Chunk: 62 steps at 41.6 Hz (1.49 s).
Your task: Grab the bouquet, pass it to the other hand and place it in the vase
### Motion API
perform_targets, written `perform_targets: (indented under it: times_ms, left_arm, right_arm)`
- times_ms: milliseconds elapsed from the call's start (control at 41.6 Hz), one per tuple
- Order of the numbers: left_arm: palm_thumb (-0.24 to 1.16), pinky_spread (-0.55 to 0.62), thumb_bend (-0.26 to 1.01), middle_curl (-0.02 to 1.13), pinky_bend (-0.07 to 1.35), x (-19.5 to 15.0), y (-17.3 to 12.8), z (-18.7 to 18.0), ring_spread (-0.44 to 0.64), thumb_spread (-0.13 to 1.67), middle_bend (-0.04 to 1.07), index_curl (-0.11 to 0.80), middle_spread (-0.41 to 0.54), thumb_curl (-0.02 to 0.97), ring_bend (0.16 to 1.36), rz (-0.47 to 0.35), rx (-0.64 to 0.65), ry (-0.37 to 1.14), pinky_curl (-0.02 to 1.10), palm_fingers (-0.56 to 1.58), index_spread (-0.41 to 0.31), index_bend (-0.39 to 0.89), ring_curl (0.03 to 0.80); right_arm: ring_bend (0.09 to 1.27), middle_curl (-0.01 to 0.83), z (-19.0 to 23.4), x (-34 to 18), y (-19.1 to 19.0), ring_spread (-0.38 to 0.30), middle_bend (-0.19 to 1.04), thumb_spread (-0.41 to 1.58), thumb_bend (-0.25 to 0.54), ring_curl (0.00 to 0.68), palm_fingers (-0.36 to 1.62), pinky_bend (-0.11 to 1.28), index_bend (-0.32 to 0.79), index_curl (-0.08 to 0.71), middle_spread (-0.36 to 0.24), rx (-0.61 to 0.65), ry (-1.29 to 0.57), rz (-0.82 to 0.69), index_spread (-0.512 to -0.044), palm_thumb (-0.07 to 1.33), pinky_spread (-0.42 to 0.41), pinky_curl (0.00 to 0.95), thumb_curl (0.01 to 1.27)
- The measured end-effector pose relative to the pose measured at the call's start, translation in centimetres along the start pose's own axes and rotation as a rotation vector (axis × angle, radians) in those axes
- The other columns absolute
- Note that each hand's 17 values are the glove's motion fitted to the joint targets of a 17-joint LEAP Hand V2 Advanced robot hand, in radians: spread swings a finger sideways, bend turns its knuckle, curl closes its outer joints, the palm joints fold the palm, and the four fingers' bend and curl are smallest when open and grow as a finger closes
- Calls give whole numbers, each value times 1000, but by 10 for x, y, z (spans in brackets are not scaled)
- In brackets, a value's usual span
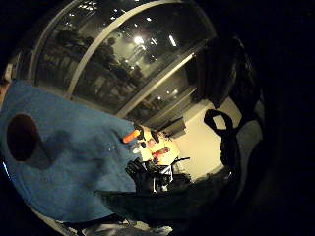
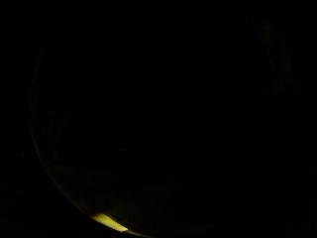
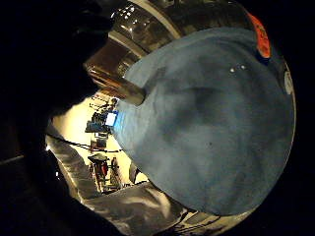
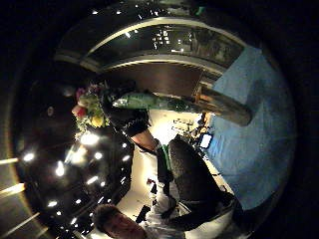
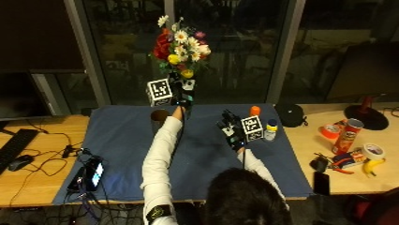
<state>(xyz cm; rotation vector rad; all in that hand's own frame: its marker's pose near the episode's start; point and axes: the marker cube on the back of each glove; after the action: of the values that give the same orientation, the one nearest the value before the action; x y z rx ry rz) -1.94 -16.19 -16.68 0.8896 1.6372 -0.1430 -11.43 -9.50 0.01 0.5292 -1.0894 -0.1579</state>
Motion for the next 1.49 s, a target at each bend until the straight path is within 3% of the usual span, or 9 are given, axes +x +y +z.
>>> perform_targets:
  times_ms: [241,529,1083,1203,1251,1275,1323,1395,1492]
  left_arm:
    - [873,-384,-33,557,566,23,-49,-44,-379,132,712,501,-332,701,780,58,127,-80,420,1372,-321,382,466]
    - [868,-386,-30,554,562,22,-77,-83,-381,132,719,530,-335,725,768,90,259,-148,421,1370,-328,369,470]
    - [863,-384,-31,549,555,-104,-88,-106,-381,132,724,562,-337,756,749,-17,199,-168,418,1367,-329,334,475]
    - [864,-383,-34,547,555,-160,-40,-118,-380,136,718,569,-332,762,745,-112,54,-247,417,1370,-328,324,476]
    - [887,-366,-23,546,555,-184,-8,-127,-363,159,702,550,-323,771,703,-191,-62,-294,420,1188,-302,225,468]
    - [705,-220,-126,545,365,-198,11,-133,-278,378,692,494,-283,729,627,-238,-121,-316,364,532,-198,40,443]
    - [599,-17,-126,589,406,-230,47,-148,-102,502,593,496,-143,690,623,-333,-206,-350,463,-64,-85,21,538]
    - [576,133,-65,524,423,-259,98,-170,59,627,419,439,13,659,608,-429,-253,-384,423,-195,19,40,478]
    - [661,279,-9,405,376,-238,151,-193,209,748,296,365,148,642,578,-356,-253,-410,335,-164,107,41,372]
  right_arm:
    - [531,377,-32,4,-31,-11,198,1009,-39,351,138,625,43,248,-121,-135,-160,14,-426,382,163,391,435]
    - [553,368,-54,-3,-39,2,199,1029,-30,332,111,651,85,179,-120,-104,-182,3,-441,377,181,371,400]
    - [567,364,-49,-1,-35,-8,236,1045,-26,323,118,627,101,144,-156,-120,-96,-15,-438,411,178,355,376]
    - [561,361,-43,8,-28,-8,233,1046,-28,319,125,615,108,146,-146,-154,-83,29,-438,411,178,351,373]
    - [550,365,-43,11,-23,-8,245,1046,-22,316,139,603,118,151,-135,-199,-132,-39,-440,423,178,347,374]
    - [548,364,-43,14,-20,-8,244,1046,-20,315,142,601,120,151,-133,-218,-147,-64,-440,429,178,347,376]
    - [537,361,-45,24,-16,-8,237,1048,-16,311,145,597,129,157,-131,-221,-118,-56,-436,442,181,346,378]
    - [526,360,-51,40,-10,-9,232,1050,-14,308,145,579,138,166,-125,-198,-55,-5,-434,460,187,342,384]
    - [496,353,-61,58,1,-4,212,1055,-10,301,148,566,154,183,-117,-176,-36,28,-430,498,199,340,393]
